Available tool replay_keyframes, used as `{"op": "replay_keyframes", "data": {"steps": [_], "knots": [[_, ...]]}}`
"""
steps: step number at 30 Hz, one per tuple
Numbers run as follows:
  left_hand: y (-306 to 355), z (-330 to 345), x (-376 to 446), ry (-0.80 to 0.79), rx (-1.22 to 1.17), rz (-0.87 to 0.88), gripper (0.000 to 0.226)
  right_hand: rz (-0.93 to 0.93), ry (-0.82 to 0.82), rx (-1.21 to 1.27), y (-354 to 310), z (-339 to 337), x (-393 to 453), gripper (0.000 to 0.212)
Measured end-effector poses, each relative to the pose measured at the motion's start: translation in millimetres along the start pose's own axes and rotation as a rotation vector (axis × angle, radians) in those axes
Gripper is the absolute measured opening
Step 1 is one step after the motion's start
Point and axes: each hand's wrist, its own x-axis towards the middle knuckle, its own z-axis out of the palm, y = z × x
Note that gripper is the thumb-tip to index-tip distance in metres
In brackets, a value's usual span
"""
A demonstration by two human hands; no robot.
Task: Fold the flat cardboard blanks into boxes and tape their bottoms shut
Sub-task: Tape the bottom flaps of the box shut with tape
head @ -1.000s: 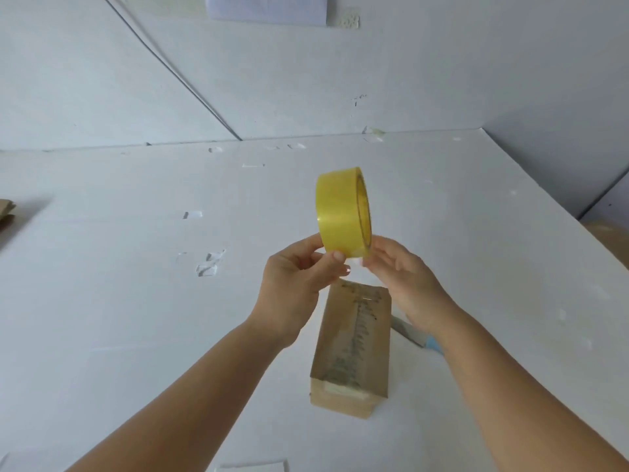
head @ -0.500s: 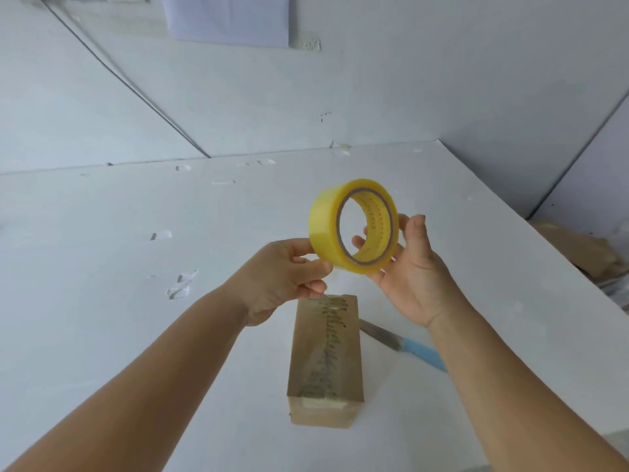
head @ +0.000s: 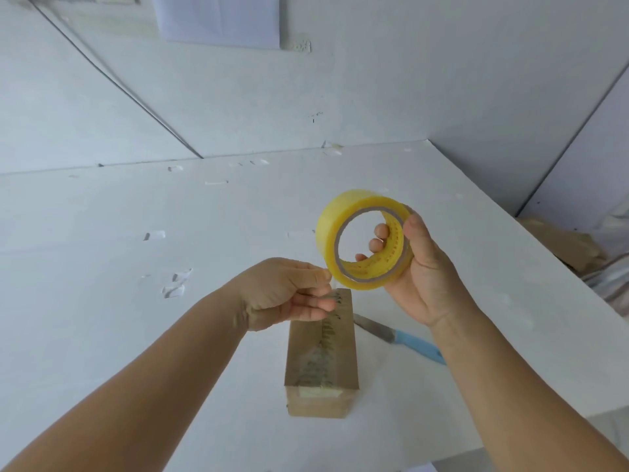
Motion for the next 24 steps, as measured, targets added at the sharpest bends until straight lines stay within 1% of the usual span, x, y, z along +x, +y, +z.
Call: {"op": "replay_keyframes", "data": {"steps": [3, 4, 6, 8, 11, 15, 18, 20, 24], "knots": [[-3.3, -3.3, -0.1, 0.106, -0.006, 0.044, 0.011, -0.012, -0.021, 0.001, 0.2, 1.3, -2.6, 0.065], [-4.5, -4.4, -0.3, 0.137, 0.011, 0.057, 0.011, -0.014, -0.013, -0.023, 0.3, 3.0, -3.4, 0.062], [-6.4, -5.9, -1.9, 0.186, 0.059, 0.081, 0.009, -0.031, 0.016, -0.093, -0.5, 5.7, -4.4, 0.062], [-7.0, -9.4, -3.5, 0.232, 0.110, 0.115, 0.011, -0.059, 0.052, -0.172, -4.2, 6.9, -5.4, 0.057], [-5.6, -17.8, -6.3, 0.300, 0.183, 0.163, 0.013, -0.108, 0.108, -0.309, -13.3, 4.6, -7.9, 0.034], [-6.8, -29.0, -6.7, 0.408, 0.354, 0.216, 0.012, -0.145, 0.124, -0.564, -23.6, -2.7, -9.2, 0.019], [-11.5, -36.9, -7.0, 0.458, 0.451, 0.252, 0.013, -0.155, 0.122, -0.781, -30.1, -10.1, -13.0, 0.015], [-16.3, -41.4, -6.1, 0.483, 0.506, 0.259, 0.012, -0.128, 0.102, -0.901, -30.9, -13.6, -15.9, 0.013], [-24.0, -45.5, -0.4, 0.504, 0.568, 0.250, 0.012, -0.054, 0.148, -1.036, -25.7, -16.9, -19.6, 0.015]]}}
